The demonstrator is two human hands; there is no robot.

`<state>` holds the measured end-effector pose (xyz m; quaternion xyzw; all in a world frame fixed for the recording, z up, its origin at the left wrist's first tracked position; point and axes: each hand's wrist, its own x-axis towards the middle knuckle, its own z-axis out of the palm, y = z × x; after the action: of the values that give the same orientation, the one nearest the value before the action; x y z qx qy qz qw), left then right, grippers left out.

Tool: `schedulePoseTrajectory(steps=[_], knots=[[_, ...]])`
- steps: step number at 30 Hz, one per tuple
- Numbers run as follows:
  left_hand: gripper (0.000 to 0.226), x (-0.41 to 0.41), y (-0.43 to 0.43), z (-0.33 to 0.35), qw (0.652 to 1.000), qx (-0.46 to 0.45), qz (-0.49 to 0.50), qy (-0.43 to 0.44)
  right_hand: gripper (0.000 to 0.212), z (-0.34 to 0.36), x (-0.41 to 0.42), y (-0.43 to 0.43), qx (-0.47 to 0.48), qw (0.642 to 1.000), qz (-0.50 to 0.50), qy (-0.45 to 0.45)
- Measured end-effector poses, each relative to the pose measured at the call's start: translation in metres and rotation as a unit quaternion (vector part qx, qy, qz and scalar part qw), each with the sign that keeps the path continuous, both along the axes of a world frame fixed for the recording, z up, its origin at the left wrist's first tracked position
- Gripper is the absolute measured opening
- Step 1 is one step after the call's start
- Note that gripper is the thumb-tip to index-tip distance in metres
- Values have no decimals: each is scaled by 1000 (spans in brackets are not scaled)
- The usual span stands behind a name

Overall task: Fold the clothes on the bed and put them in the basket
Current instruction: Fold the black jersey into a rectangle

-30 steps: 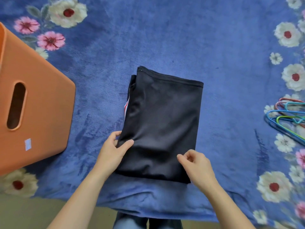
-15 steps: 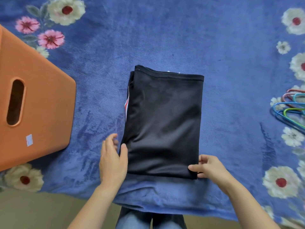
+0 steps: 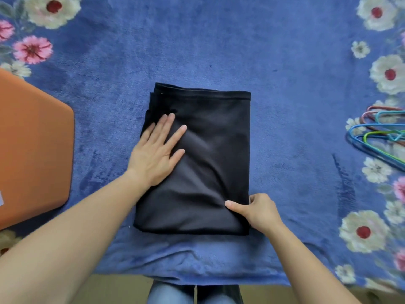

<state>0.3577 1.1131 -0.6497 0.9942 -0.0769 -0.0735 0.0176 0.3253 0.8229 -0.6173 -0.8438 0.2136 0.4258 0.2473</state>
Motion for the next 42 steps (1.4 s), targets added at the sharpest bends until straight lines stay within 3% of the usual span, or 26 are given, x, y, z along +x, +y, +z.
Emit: schedulePoseTrajectory(steps=[3, 4, 6, 8, 10, 12, 14, 16, 19, 21, 22, 24, 26, 28, 29, 32, 35, 37, 42], knots=[[60, -9, -4, 12, 999, -32, 38, -23, 71, 0, -4, -3, 26, 999, -21, 13], [61, -17, -9, 17, 995, -59, 74, -27, 74, 2, -4, -3, 40, 998, -34, 20], [67, -41, -19, 24, 971, -142, 192, -12, 60, 4, -5, -6, 81, 995, -56, 32], [73, -72, -29, 30, 912, -243, 330, 10, 41, 7, -7, -11, 151, 981, -112, 44], [73, -98, -40, 38, 824, -339, 453, 31, 35, 11, -11, -16, 210, 962, -161, 65], [59, -110, -49, 43, 742, -387, 546, 50, 29, 15, -14, -21, 231, 954, -179, 72], [40, -110, -47, 46, 677, -436, 588, 78, 31, 16, -16, -28, 246, 945, -200, 83], [36, -110, -40, 48, 621, -489, 601, 118, 39, 21, -15, -37, 268, 931, -215, 123], [29, -121, -33, 61, 587, -525, 582, 201, 48, 30, -17, -51, 258, 926, -157, 224], [20, -138, -35, 65, 601, -518, 563, 231, 33, 36, -17, -56, 242, 932, -145, 227], [16, -146, -34, 64, 640, -492, 546, 223, 25, 37, -17, -57, 233, 939, -158, 197], [19, -159, -30, 60, 751, -401, 500, 161, 13, 37, -18, -61, 160, 978, -123, 54], [40, -161, -19, 55, 868, -285, 405, 45, 17, 35, -15, -60, 36, 991, 18, -128], [66, -153, -4, 52, 963, -155, 221, -13, 38, 29, -10, -59, -17, 941, 213, -261], [79, -148, 4, 48, 988, -93, 125, -7, 52, 25, -6, -61, -22, 891, 323, -319], [91, -133, 23, 36, 991, 40, -126, 36, 87, 13, 5, -64, -39, 709, 598, -371], [78, -118, 41, 30, 960, 88, -265, 35, 91, 6, 17, -63, -31, 607, 705, -365], [81, -107, 47, 30, 953, 97, -283, 36, 85, 6, 21, -60, -31, 586, 728, -354], [68, -93, 39, 31, 955, 31, -276, 103, 94, 12, 33, -52, -10, 654, 717, -241]])
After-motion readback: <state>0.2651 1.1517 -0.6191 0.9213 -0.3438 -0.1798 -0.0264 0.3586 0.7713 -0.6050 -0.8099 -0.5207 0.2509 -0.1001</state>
